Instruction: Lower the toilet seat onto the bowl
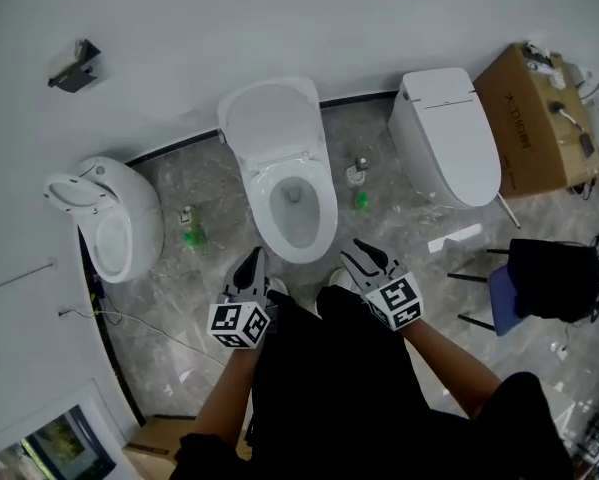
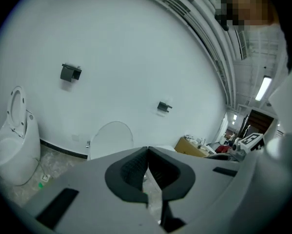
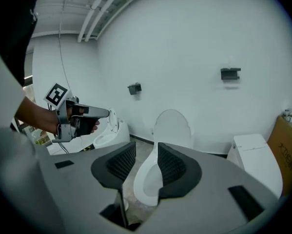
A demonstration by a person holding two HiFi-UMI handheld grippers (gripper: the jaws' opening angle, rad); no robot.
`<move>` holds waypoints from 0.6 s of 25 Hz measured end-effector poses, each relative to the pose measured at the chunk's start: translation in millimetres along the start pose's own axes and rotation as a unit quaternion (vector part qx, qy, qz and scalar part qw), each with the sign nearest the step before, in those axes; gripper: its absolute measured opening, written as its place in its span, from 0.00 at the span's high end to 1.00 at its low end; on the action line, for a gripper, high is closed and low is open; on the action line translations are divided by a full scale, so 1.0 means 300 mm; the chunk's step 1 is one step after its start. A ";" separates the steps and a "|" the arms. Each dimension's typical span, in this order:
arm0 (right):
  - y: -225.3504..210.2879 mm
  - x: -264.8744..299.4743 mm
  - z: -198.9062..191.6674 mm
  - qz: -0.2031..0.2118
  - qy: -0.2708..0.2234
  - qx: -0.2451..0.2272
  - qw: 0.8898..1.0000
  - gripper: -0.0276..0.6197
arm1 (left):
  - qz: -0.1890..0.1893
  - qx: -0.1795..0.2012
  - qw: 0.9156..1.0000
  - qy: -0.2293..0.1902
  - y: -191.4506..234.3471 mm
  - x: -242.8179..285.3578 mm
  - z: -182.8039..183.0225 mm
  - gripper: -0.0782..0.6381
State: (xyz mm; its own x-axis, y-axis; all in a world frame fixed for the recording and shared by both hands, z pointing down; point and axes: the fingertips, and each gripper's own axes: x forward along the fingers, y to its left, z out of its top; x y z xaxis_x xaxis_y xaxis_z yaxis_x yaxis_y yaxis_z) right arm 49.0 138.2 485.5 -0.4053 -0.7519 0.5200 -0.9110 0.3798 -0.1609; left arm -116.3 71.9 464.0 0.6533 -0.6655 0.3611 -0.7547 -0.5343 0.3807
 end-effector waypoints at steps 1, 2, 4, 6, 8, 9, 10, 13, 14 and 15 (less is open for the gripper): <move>0.010 -0.019 0.029 -0.008 -0.012 -0.010 1.000 0.72 | -0.007 -0.004 1.000 -0.005 -0.026 -0.012 0.022 0.87; 0.027 -0.037 0.058 -0.015 -0.023 -0.020 0.999 0.72 | -0.017 -0.006 1.000 -0.010 -0.056 -0.026 0.040 0.87; 0.076 -0.075 0.119 -0.027 -0.042 -0.027 0.998 0.72 | -0.035 0.009 0.999 -0.016 -0.114 -0.059 0.073 0.87; 0.136 -0.104 0.168 -0.042 -0.057 -0.013 0.997 0.72 | -0.039 0.037 0.999 -0.004 -0.133 -0.094 0.095 0.87; 0.207 -0.125 0.212 -0.055 -0.067 0.013 0.996 0.72 | -0.027 0.058 0.998 0.020 -0.106 -0.146 0.104 0.87; 0.248 -0.137 0.234 -0.058 -0.074 0.028 0.995 0.72 | -0.022 0.063 0.997 0.025 -0.087 -0.182 0.113 0.87; 0.292 -0.152 0.258 -0.058 -0.083 0.042 0.994 0.72 | -0.022 0.064 0.997 0.022 -0.072 -0.221 0.128 0.87; 0.411 -0.181 0.321 -0.056 -0.110 0.060 0.991 0.73 | -0.036 0.051 0.998 -0.003 -0.052 -0.320 0.179 0.87; 0.448 -0.188 0.334 -0.056 -0.113 0.063 0.990 0.74 | -0.040 0.046 0.998 -0.011 -0.053 -0.355 0.191 0.87; 0.486 -0.197 0.344 -0.057 -0.116 0.065 0.990 0.75 | -0.039 0.044 0.998 -0.018 -0.054 -0.394 0.199 0.87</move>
State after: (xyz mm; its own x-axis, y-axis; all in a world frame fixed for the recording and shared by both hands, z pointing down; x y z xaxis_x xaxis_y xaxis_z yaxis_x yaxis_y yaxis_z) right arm -67.8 182.4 344.8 -0.2928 -0.8946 0.3376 -0.9478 0.2249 -0.2260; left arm -185.0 128.0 364.3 0.7091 -0.6370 0.3022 -0.7048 -0.6277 0.3306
